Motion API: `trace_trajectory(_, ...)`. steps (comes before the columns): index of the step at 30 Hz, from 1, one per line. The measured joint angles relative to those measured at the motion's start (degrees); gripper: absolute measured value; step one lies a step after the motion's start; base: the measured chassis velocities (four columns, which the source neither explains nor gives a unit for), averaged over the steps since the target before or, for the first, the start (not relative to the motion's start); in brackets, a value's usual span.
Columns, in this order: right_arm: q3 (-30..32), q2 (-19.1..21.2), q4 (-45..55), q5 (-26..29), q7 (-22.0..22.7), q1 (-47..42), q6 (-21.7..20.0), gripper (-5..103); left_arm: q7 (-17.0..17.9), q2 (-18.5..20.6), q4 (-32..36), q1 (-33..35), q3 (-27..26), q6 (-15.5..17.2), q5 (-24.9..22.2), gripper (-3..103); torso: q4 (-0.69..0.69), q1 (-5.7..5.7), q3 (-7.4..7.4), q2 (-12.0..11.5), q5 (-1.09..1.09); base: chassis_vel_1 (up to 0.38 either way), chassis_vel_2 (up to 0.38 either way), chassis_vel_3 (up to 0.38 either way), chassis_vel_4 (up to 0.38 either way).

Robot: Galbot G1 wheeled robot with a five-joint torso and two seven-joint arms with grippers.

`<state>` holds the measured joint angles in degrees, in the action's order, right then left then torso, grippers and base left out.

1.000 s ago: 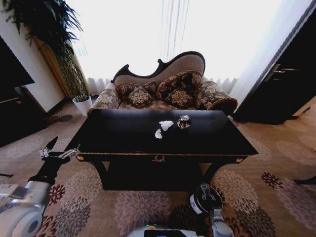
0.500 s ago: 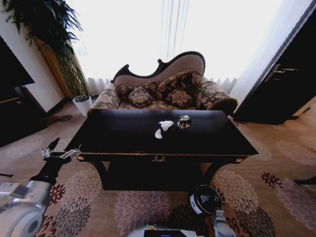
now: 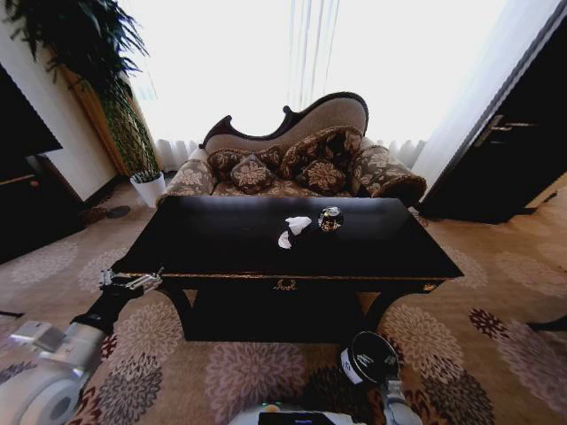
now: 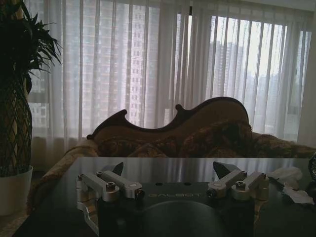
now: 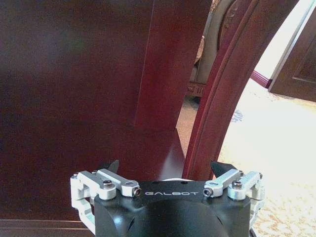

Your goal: Move to the front of the table and place the trash on the table into the trash bin.

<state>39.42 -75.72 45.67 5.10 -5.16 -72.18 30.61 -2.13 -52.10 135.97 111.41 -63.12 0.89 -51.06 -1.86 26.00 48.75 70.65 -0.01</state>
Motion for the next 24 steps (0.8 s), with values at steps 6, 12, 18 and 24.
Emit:
trace_trajectory(6, 0.1, -0.3, 1.2, 0.2, -0.2, -0.9, 0.1, 100, 0.0, 0.0, 0.1, 0.3, -0.1, -0.2, 1.2, 100, 0.0, 0.0, 0.0, 0.0, 0.0, 0.0, 0.0, 0.0, 0.0)
trace_trajectory(12, 0.1, -1.2, 4.9, 1.1, -0.2, -3.4, 0.0, 100, 0.0, -0.1, 0.2, 0.3, -0.1, -0.3, 1.3, 100, 0.01, 0.0, 0.0, 0.0, 0.0, 0.0, 0.0, 0.0, 0.0)
trace_trajectory(18, 0.3, -2.3, 12.7, 3.6, 0.1, -9.0, -0.5, 100, 0.0, -0.1, 0.2, 0.3, -0.1, -0.4, 1.3, 100, 0.0, 0.0, 0.0, 0.0, 0.0, 0.0, 0.0, 0.0, 0.0)
trace_trajectory(24, 1.4, -4.5, 23.7, 7.2, 0.8, -16.0, -1.6, 100, 0.0, -0.1, 0.2, 0.3, -0.1, -0.4, 1.3, 100, 0.01, 0.0, 0.0, 0.0, 0.0, 0.0, 0.0, 0.0, 0.0)
